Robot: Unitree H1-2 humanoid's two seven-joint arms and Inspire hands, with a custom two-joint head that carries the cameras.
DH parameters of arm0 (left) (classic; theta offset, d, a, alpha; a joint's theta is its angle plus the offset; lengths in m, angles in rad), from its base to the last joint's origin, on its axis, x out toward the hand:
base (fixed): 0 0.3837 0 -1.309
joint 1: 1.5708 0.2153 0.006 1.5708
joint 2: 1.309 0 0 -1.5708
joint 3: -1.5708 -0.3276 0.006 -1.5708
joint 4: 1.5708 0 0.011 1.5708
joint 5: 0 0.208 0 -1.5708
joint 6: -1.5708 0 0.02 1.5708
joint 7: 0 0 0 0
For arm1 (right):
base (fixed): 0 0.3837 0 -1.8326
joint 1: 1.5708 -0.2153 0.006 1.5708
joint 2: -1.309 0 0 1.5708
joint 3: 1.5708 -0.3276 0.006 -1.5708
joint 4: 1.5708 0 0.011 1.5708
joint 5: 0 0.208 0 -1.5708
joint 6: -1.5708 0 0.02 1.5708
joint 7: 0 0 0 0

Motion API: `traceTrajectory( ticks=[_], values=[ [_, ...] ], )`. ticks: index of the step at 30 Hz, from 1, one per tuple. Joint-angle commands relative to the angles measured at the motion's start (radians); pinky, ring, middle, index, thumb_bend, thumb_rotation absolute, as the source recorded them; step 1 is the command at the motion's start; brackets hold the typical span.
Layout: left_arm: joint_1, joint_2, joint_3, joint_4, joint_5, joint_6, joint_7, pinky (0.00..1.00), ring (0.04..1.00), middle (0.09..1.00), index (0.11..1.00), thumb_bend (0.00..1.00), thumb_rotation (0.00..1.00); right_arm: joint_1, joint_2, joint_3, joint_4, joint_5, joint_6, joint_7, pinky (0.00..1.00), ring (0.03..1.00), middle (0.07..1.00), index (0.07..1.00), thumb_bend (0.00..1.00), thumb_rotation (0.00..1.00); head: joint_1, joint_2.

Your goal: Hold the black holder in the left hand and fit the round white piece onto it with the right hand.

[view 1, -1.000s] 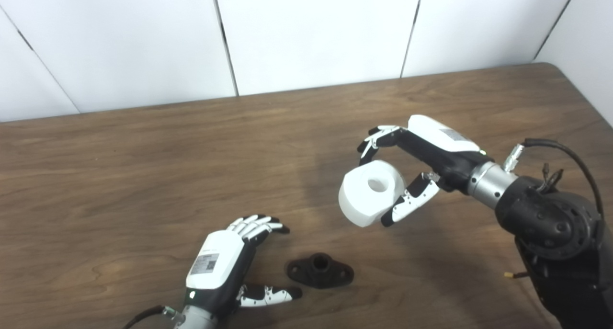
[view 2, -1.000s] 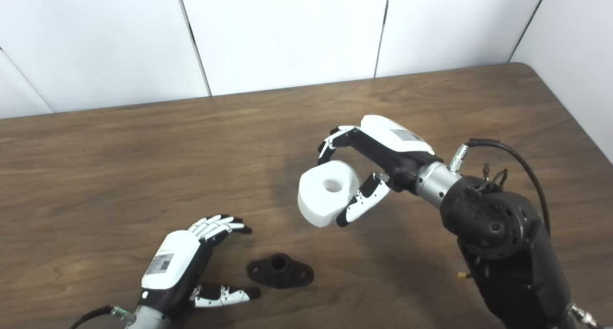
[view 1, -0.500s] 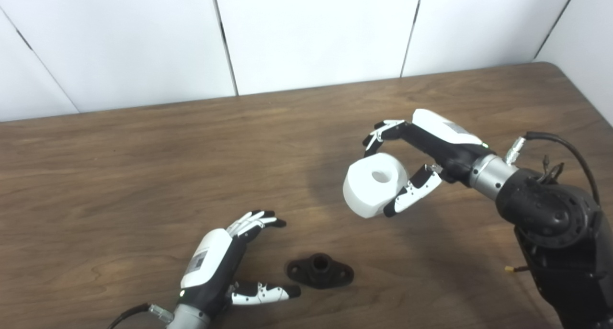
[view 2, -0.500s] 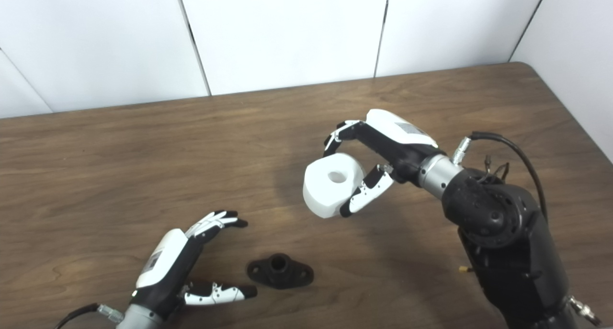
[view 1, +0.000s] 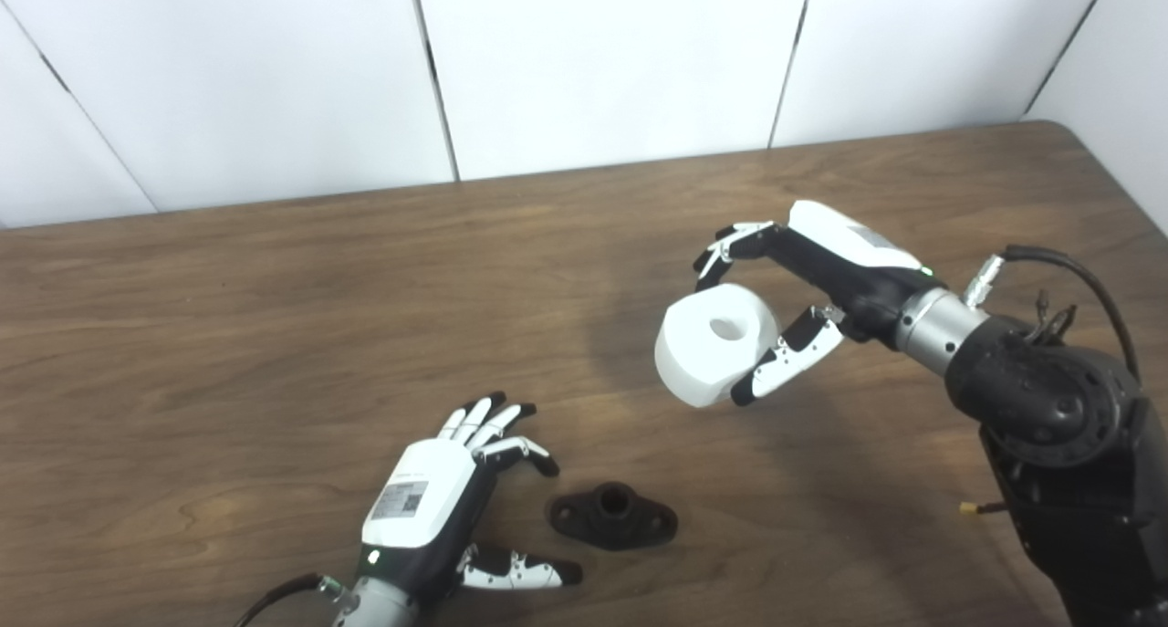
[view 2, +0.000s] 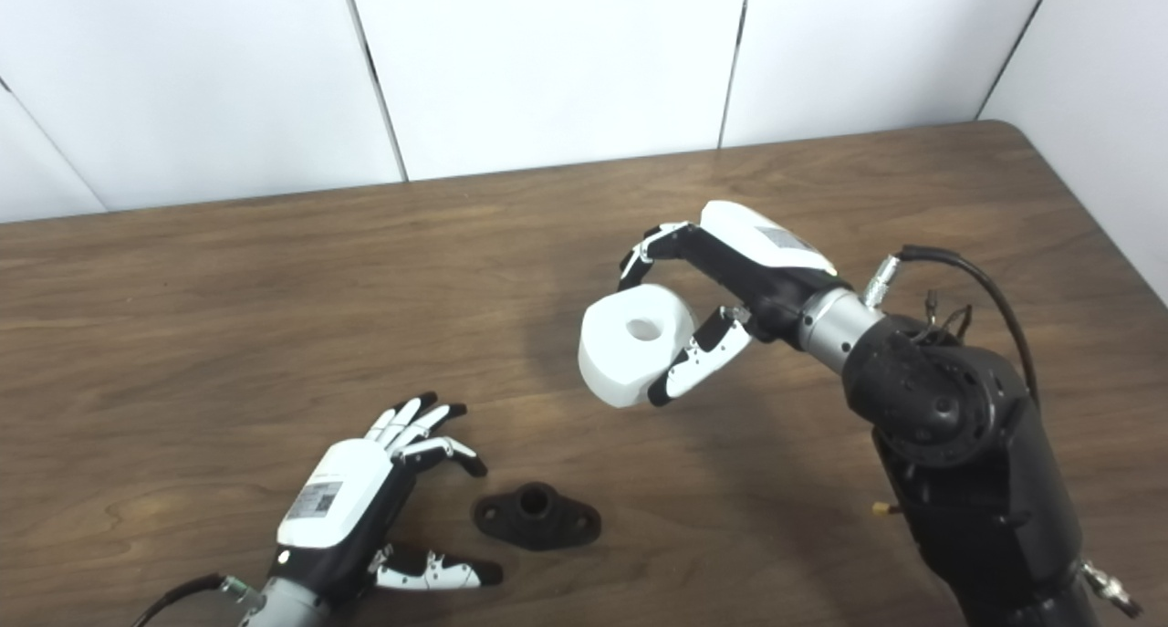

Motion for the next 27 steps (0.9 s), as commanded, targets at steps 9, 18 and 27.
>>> traceTrajectory(
  ticks=[9,18,27],
  values=[
    [-0.032,0.005,-0.028,0.043,0.012,-0.011,-0.004,1.0,0.99,0.93,0.655,1.0,0.26,-0.033,0.014,-0.013,-0.018,-0.023,0.001,0.001,0.85,0.904,0.78,0.481,0.52,0.13,-0.009,0.004],
    [-0.041,-0.006,-0.023,0.059,-0.094,-0.029,0.008,1.0,0.996,0.92,0.646,1.0,0.23,-0.028,0.018,-0.022,-0.015,-0.032,0.001,0.009,0.86,0.905,0.782,0.481,0.52,0.13,-0.024,0.007],
    [-0.012,-0.048,0.009,0.053,-0.281,-0.098,0.077,1.0,0.979,0.903,0.619,1.0,0.21,-0.022,0.012,-0.024,0.004,-0.016,0.0,-0.008,0.85,0.896,0.774,0.481,0.52,0.13,-0.024,0.007]
  ],
)
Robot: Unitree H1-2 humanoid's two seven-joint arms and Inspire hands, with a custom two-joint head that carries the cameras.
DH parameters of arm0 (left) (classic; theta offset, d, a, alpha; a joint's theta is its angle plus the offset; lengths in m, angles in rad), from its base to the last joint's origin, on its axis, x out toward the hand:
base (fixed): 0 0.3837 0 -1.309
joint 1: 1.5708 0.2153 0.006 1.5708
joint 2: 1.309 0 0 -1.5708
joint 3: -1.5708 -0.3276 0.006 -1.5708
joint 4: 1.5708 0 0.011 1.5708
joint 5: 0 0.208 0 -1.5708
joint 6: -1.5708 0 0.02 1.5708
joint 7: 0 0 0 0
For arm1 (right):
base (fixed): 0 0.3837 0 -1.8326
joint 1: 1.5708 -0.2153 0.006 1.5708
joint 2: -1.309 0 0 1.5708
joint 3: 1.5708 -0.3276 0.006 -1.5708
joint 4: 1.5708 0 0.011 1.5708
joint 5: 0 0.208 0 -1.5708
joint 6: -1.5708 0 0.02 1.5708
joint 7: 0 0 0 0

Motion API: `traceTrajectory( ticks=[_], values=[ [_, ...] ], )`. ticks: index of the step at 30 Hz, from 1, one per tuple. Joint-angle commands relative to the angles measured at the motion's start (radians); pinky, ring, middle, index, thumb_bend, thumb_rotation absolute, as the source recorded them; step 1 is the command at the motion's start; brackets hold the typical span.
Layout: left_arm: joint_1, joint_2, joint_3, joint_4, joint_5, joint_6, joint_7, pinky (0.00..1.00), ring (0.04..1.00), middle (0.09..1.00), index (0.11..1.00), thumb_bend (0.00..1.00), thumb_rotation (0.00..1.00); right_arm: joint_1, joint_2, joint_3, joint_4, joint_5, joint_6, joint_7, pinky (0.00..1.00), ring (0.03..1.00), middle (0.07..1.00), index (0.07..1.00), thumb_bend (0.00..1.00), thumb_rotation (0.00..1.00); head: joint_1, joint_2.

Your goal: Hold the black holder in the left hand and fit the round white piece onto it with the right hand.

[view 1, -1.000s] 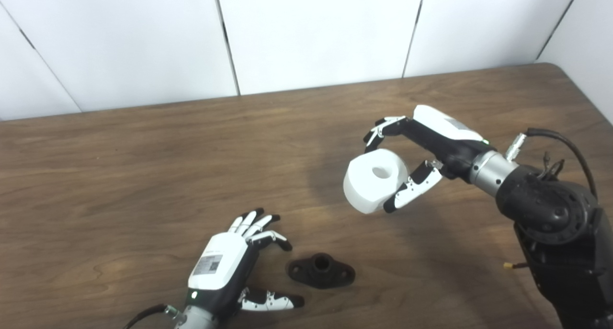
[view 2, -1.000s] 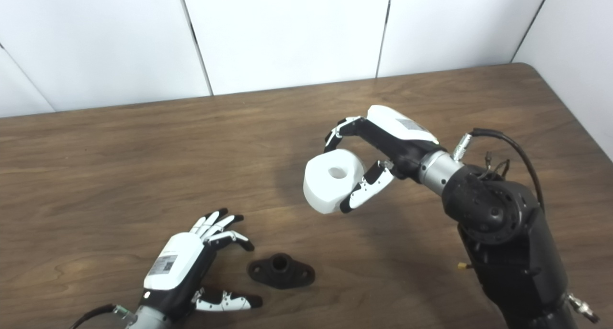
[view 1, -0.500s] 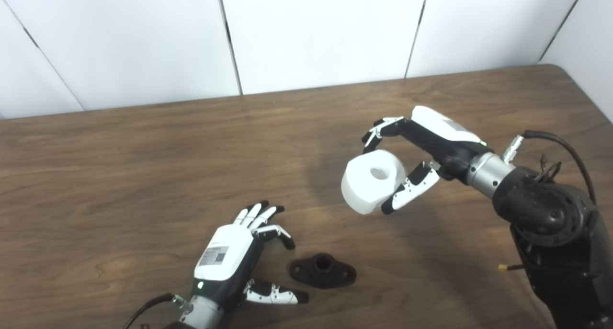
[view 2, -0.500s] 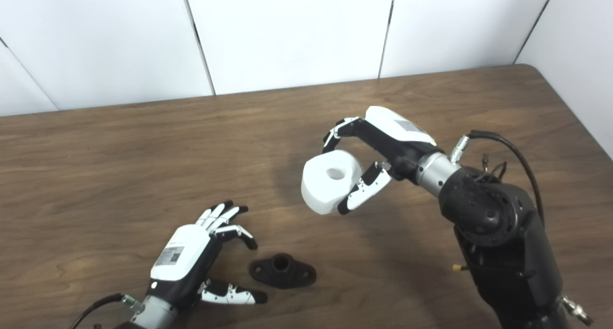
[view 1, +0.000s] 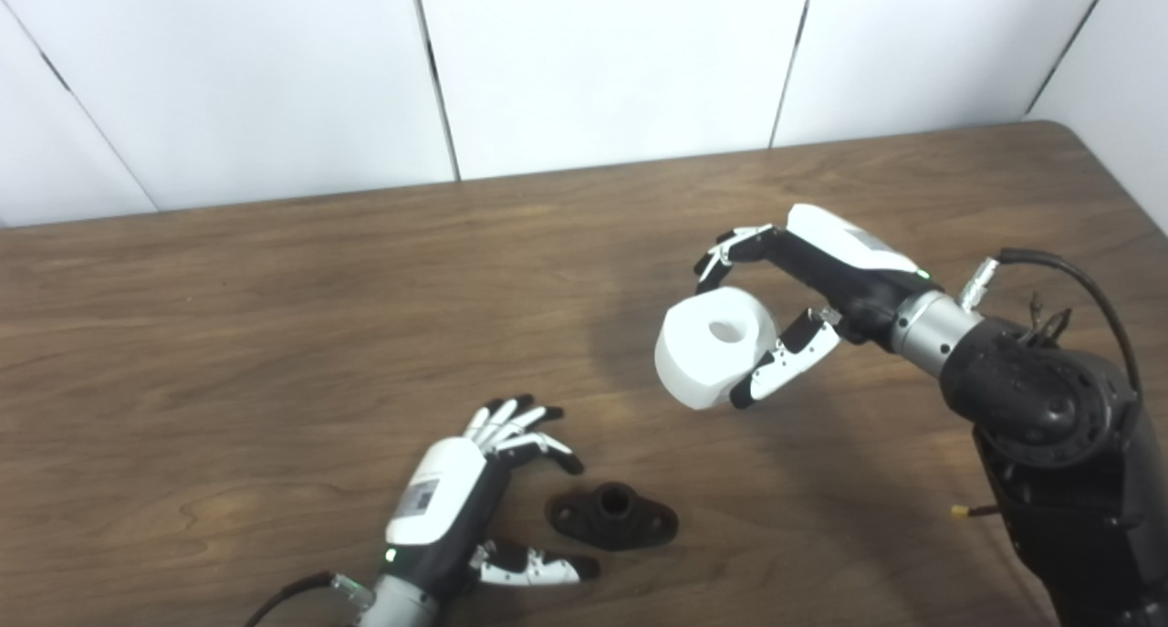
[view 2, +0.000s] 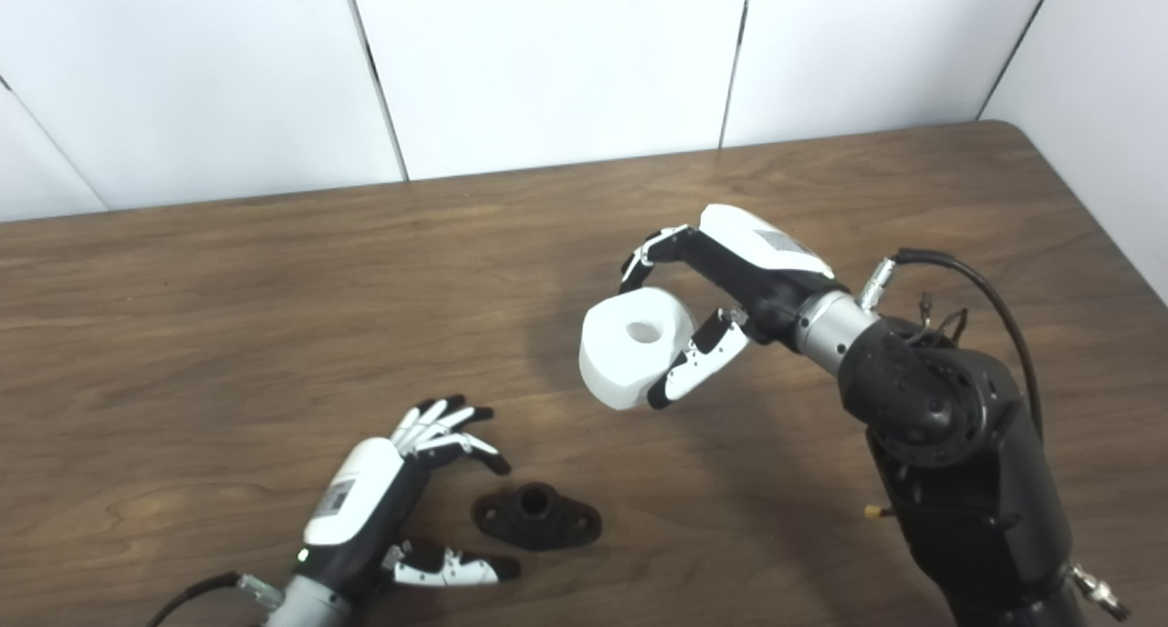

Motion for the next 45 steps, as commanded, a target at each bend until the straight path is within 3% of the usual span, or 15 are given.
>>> traceTrajectory(
  ticks=[1,12,31,45],
  values=[
    [-0.012,-0.012,0.01,-0.031,-0.044,-0.011,0.004,1.0,0.98,0.903,0.619,1.0,0.21,-0.025,-0.01,-0.018,-0.011,0.009,0.0,-0.029,0.85,0.896,0.775,0.481,0.52,0.13,0.0,0.002],
    [-0.019,-0.013,0.016,-0.023,-0.04,0.003,-0.017,1.0,0.974,0.885,0.611,1.0,0.19,-0.044,-0.011,-0.009,0.0,0.001,0.0,-0.021,0.85,0.894,0.775,0.481,0.52,0.13,0.001,0.004],
    [-0.033,0.005,-0.002,0.0,0.173,-0.007,0.016,1.0,0.952,0.872,0.602,1.0,0.18,-0.056,-0.002,-0.018,-0.002,0.001,0.001,-0.009,0.85,0.892,0.772,0.481,0.52,0.14,0.001,0.01],
    [-0.043,0.018,-0.014,0.021,0.198,-0.006,0.003,1.0,0.949,0.859,0.554,0.98,0.15,-0.065,-0.001,-0.025,-0.006,0.0,0.001,-0.003,0.86,0.895,0.774,0.481,0.52,0.13,0.004,0.019]
  ],
)
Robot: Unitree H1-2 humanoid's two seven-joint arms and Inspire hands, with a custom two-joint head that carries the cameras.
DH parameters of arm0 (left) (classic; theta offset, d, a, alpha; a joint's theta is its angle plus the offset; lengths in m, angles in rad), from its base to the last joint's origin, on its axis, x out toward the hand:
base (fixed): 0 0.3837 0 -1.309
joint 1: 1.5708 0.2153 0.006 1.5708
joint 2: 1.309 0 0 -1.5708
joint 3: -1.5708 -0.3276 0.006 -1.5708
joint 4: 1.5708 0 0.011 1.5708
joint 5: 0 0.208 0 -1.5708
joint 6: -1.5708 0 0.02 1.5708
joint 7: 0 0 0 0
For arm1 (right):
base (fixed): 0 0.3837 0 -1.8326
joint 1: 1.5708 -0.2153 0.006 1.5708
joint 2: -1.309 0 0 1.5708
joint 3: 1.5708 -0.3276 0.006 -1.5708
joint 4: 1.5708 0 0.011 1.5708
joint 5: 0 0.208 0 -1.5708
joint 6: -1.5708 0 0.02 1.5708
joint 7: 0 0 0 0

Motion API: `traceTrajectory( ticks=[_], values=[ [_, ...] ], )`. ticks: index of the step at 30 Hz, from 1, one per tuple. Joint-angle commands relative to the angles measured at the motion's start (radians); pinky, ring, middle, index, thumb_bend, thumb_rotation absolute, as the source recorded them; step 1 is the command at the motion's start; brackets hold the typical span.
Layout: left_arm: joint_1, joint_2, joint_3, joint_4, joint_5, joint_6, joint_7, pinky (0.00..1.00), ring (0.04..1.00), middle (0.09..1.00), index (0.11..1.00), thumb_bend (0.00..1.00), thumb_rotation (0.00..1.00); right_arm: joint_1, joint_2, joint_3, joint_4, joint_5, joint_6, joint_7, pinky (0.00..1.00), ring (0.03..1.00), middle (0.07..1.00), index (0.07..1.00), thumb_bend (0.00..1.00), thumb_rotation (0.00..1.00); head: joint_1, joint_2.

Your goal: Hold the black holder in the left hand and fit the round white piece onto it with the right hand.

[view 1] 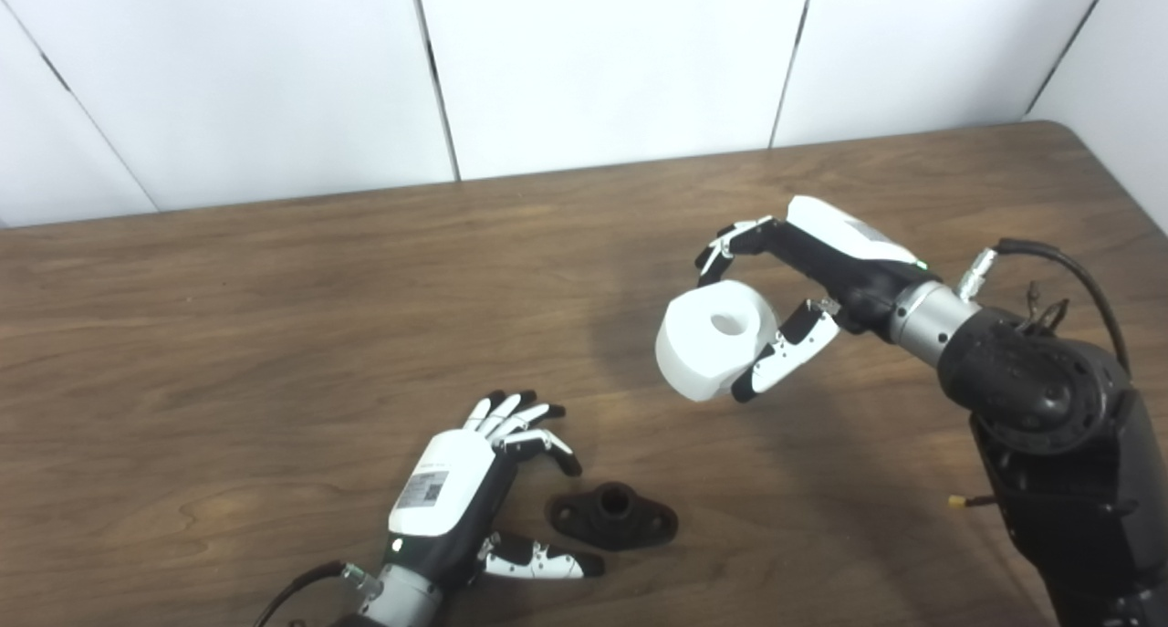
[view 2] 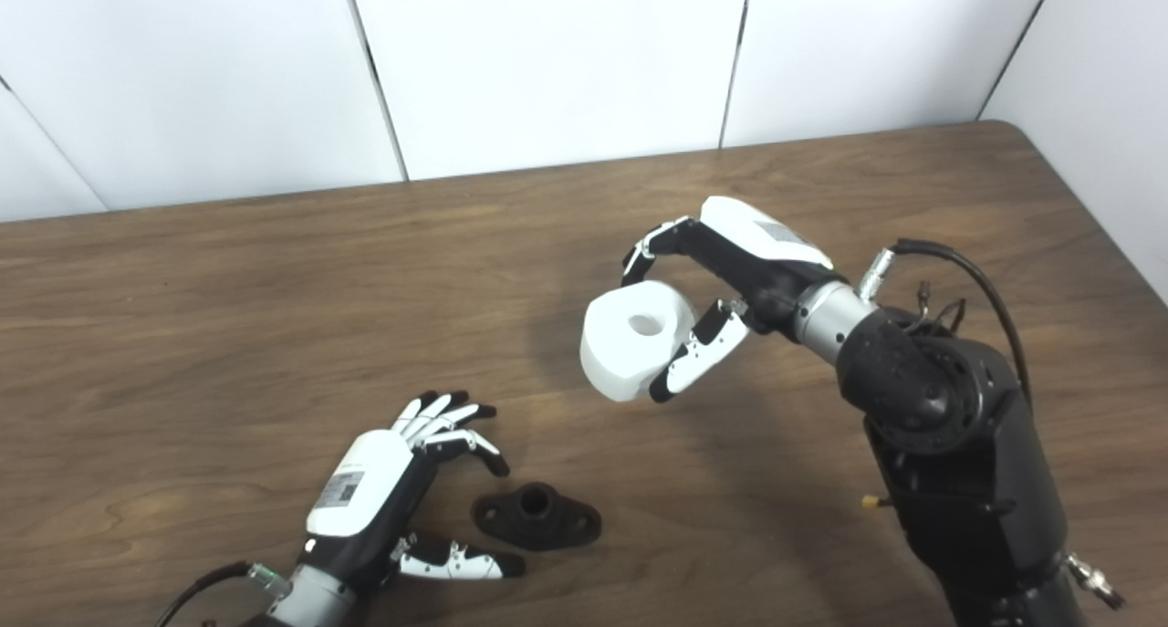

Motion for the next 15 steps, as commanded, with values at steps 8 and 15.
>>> traceTrajectory(
  ticks=[8,15],
  values=[
    [-0.014,0.004,-0.011,0.032,0.006,-0.029,0.034,1.0,0.917,0.809,0.484,0.53,0.06,-0.05,0.007,-0.021,-0.02,0.004,0.001,-0.003,0.86,0.895,0.772,0.481,0.52,0.13,0.008,0.006],
    [-0.016,0.002,-0.013,0.053,0.001,-0.041,0.045,1.0,0.904,0.79,0.484,0.52,0.05,-0.049,0.01,-0.025,-0.023,0.005,0.001,-0.002,0.87,0.893,0.77,0.481,0.52,0.14,0.008,0.008]
  ],
)
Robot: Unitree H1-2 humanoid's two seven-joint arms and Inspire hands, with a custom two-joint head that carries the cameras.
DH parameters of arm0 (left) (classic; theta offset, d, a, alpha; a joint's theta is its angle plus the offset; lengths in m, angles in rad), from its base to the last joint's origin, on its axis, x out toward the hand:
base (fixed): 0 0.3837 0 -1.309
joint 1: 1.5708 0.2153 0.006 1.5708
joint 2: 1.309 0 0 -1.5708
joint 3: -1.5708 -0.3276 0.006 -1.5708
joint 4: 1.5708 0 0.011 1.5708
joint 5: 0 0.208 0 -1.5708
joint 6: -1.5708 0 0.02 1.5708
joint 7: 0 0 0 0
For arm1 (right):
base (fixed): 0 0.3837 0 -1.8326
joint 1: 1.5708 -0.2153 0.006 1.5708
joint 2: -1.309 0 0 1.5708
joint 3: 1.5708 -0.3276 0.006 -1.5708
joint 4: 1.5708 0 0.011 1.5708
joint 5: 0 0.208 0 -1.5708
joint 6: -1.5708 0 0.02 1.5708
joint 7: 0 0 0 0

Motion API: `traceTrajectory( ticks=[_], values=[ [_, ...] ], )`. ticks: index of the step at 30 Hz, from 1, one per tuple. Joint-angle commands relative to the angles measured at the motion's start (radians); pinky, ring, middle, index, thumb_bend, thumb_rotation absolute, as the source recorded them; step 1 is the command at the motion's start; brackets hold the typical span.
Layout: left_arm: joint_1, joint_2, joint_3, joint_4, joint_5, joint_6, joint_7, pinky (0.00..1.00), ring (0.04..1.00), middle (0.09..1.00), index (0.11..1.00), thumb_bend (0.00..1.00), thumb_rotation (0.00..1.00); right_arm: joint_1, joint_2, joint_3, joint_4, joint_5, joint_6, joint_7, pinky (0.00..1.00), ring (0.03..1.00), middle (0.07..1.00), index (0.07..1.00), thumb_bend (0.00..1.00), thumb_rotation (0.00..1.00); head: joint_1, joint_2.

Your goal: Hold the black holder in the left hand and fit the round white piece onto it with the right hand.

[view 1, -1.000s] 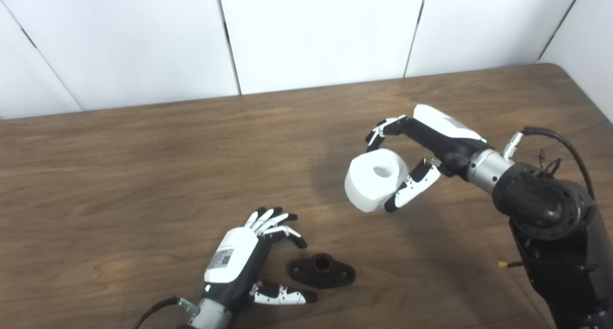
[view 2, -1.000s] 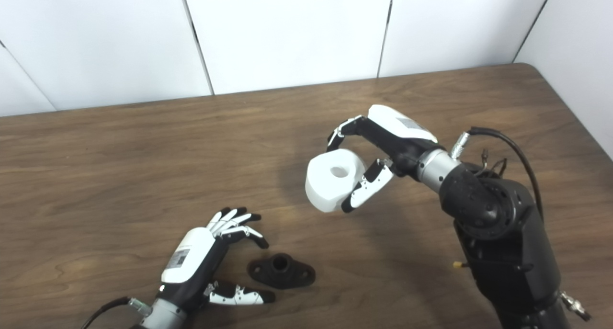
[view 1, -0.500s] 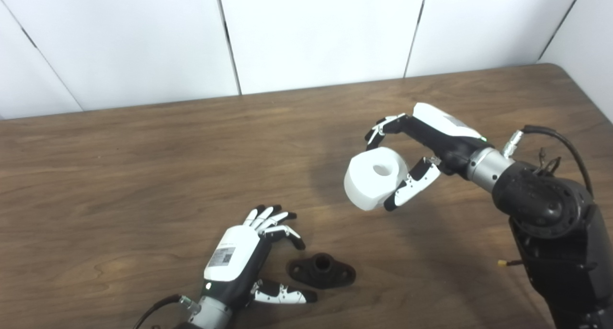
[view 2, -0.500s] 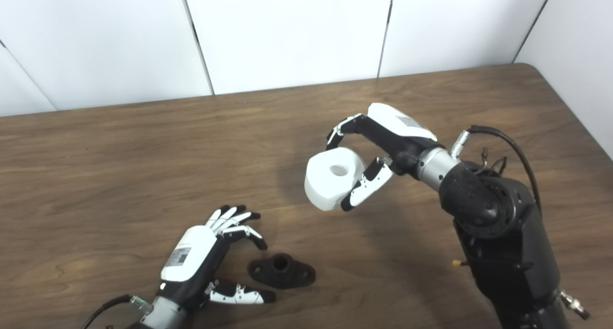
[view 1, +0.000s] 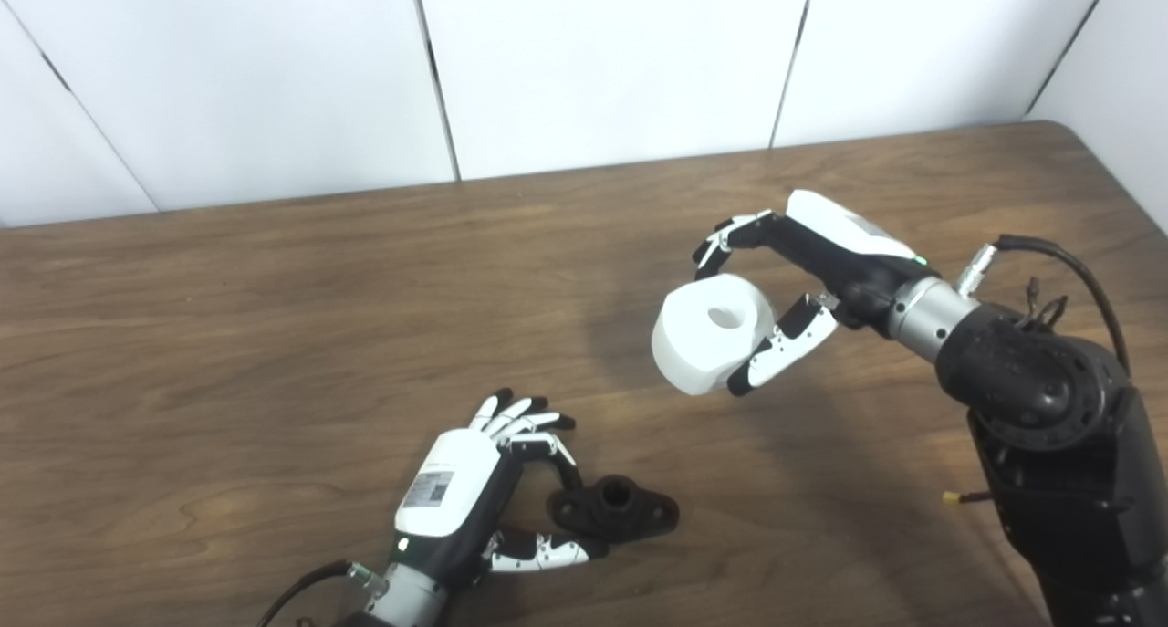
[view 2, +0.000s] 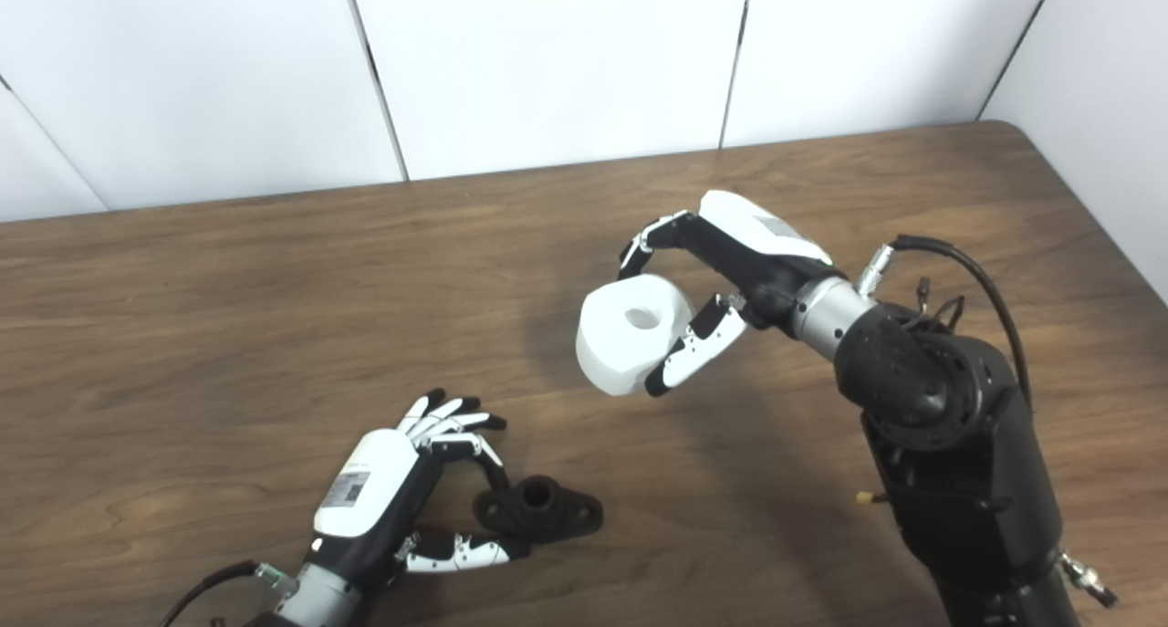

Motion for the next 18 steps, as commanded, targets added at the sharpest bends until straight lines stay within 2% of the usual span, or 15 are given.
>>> traceTrajectory(
  ticks=[1,10,18],
  values=[
    [-0.007,0.002,-0.006,0.014,0.008,0.0,0.006,1.0,0.904,0.789,0.484,0.52,0.05,-0.039,-0.005,-0.019,-0.023,0.011,0.001,-0.012,0.87,0.893,0.77,0.481,0.52,0.14,0.003,0.002],
    [0.004,-0.011,-0.005,0.015,0.039,0.019,0.034,1.0,0.885,0.774,0.485,0.52,0.05,0.009,-0.008,-0.037,-0.076,0.055,0.001,-0.016,0.88,0.9,0.772,0.481,0.52,0.13,0.015,-0.006],
    [0.017,-0.025,-0.001,-0.001,0.05,0.048,0.04,1.0,0.883,0.773,0.485,0.52,0.05,0.075,0.011,-0.039,-0.165,0.071,0.0,0.022,0.84,0.895,0.78,0.481,0.52,0.13,0.01,-0.009]
  ],
)
